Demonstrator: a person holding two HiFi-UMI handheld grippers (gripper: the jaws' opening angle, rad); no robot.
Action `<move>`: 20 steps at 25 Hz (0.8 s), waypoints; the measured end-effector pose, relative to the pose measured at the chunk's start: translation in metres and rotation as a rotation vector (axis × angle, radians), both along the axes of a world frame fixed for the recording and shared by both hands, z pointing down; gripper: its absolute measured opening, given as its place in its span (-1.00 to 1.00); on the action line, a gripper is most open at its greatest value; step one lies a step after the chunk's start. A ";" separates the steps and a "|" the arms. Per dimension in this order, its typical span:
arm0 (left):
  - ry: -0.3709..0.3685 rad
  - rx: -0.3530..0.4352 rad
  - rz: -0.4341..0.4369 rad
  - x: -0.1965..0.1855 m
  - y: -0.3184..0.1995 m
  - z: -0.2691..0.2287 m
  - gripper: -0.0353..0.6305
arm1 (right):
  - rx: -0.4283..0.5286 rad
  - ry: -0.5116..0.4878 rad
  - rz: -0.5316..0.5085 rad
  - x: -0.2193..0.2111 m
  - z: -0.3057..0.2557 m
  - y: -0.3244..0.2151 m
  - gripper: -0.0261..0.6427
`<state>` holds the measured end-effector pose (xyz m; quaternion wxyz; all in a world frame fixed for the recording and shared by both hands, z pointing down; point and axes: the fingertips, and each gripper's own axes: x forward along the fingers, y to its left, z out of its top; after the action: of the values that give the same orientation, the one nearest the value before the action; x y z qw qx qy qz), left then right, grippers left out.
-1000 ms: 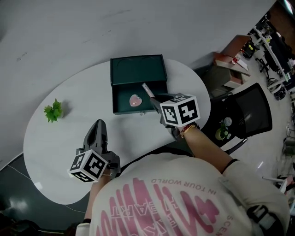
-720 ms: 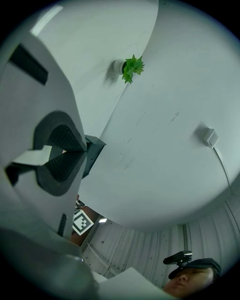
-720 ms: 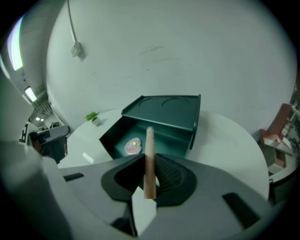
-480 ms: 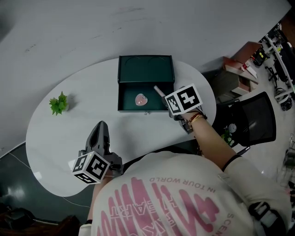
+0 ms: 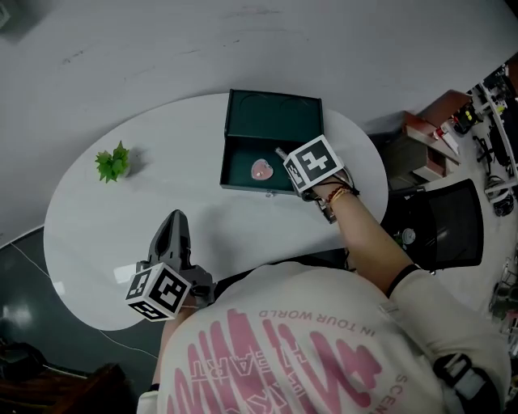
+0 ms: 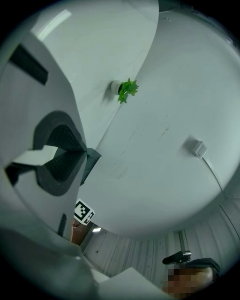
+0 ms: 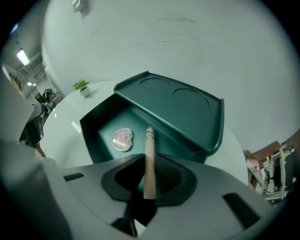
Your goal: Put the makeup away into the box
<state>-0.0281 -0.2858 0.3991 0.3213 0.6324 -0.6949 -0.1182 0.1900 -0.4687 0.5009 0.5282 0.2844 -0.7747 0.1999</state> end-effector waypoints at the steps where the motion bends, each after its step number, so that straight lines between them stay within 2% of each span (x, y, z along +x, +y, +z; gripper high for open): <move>1: -0.002 -0.001 -0.008 -0.002 0.002 0.000 -0.89 | -0.007 0.003 0.003 -0.001 0.003 -0.001 -0.72; 11: -0.016 0.016 -0.047 -0.015 0.008 -0.006 -0.89 | -0.035 0.081 0.007 -0.004 0.015 -0.001 -0.72; 16: -0.021 0.023 -0.060 -0.019 0.010 -0.009 -0.89 | -0.035 0.158 -0.036 -0.007 0.022 0.000 -0.72; 20: -0.025 0.026 -0.069 -0.022 0.013 -0.012 -0.89 | -0.046 0.174 -0.036 -0.012 0.026 0.000 -0.71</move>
<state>-0.0501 -0.2730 0.3874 0.3000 0.6134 -0.7189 -0.1302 0.1785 -0.4688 0.5265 0.6032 0.2746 -0.7262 0.1825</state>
